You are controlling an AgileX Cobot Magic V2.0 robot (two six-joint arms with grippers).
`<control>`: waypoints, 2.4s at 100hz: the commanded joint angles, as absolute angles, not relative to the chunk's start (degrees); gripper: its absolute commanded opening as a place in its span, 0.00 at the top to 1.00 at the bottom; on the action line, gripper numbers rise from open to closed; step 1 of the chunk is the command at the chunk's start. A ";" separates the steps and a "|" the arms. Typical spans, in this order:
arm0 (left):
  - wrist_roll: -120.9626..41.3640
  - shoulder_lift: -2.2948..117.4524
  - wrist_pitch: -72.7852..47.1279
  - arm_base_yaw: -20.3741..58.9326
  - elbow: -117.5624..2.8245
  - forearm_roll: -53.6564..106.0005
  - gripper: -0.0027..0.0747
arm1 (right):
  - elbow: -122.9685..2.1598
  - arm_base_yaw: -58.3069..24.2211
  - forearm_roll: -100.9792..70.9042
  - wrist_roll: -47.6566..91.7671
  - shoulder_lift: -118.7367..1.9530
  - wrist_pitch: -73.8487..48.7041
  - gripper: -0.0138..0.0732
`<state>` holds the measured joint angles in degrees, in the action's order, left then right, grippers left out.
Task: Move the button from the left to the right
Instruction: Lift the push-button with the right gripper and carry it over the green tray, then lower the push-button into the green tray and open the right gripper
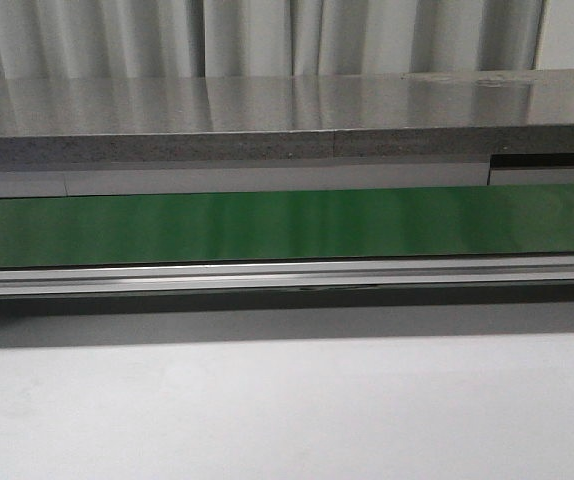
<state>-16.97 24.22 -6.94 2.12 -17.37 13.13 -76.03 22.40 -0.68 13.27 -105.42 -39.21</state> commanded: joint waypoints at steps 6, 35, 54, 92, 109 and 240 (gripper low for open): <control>-16.94 24.46 -1.99 2.59 -18.96 13.84 0.99 | -77.93 22.78 0.00 14.02 -104.31 -36.62 0.53; -16.94 24.46 -1.99 2.59 -18.96 13.84 0.99 | -77.93 22.80 0.00 14.02 -105.11 -36.29 0.31; -16.94 24.46 -1.99 2.59 -18.96 13.84 0.99 | -77.93 22.80 0.00 14.02 -105.11 -36.84 0.18; -16.94 24.46 -1.99 2.59 -18.96 13.84 0.99 | -77.93 22.63 -2.15 10.70 -100.16 -34.85 0.18; -16.94 24.46 -1.99 2.59 -18.96 13.84 0.99 | -77.83 21.02 -5.38 10.70 -94.29 -32.39 0.18; -16.94 24.46 -1.99 2.59 -18.96 13.84 0.99 | -21.36 -3.48 -12.27 10.65 -31.16 6.44 0.18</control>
